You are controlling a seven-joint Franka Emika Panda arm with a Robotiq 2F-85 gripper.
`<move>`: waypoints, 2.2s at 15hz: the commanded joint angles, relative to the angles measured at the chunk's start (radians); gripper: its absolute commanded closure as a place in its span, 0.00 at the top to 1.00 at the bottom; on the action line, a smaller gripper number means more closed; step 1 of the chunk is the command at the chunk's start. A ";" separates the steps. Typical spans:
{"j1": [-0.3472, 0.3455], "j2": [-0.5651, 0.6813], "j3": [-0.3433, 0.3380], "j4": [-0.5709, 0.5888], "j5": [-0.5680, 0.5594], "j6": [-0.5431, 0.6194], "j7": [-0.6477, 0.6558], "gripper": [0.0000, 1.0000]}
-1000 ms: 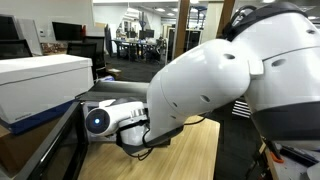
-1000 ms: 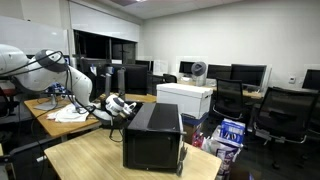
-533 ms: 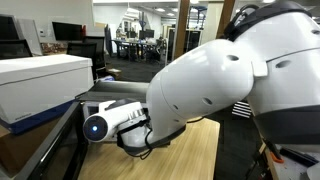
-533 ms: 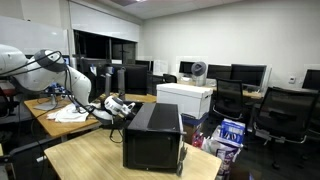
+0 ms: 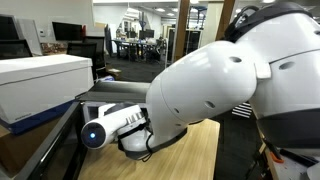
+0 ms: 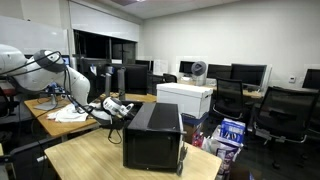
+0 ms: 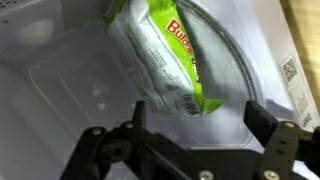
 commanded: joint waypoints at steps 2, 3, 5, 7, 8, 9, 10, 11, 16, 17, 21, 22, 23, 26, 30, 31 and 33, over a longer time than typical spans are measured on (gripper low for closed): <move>0.020 0.000 -0.002 -0.013 -0.035 -0.023 0.050 1.00; 0.014 0.000 -0.001 -0.010 -0.045 -0.018 0.060 1.00; 0.006 0.000 0.005 0.000 -0.013 -0.009 0.019 1.00; 0.006 0.000 0.006 0.001 -0.016 -0.009 0.022 1.00; 0.006 0.000 0.006 0.002 -0.016 -0.009 0.022 1.00; 0.006 0.000 0.007 0.002 -0.016 -0.009 0.022 1.00; 0.006 0.000 0.007 0.002 -0.016 -0.009 0.022 1.00; 0.006 0.000 0.007 0.002 -0.016 -0.009 0.022 1.00; 0.006 0.000 0.007 0.002 -0.016 -0.009 0.022 1.00; 0.006 0.000 0.007 0.002 -0.016 -0.009 0.022 1.00; 0.006 0.000 0.007 0.002 -0.016 -0.009 0.022 1.00; 0.006 0.000 0.007 0.002 -0.016 -0.009 0.022 1.00; 0.006 0.000 0.007 0.002 -0.016 -0.009 0.022 1.00; 0.006 0.000 0.007 0.002 -0.016 -0.009 0.022 1.00; 0.006 0.000 0.007 0.002 -0.016 -0.009 0.022 1.00; 0.006 0.000 0.007 0.002 -0.016 -0.009 0.022 1.00; 0.006 0.000 0.007 0.002 -0.016 -0.009 0.022 1.00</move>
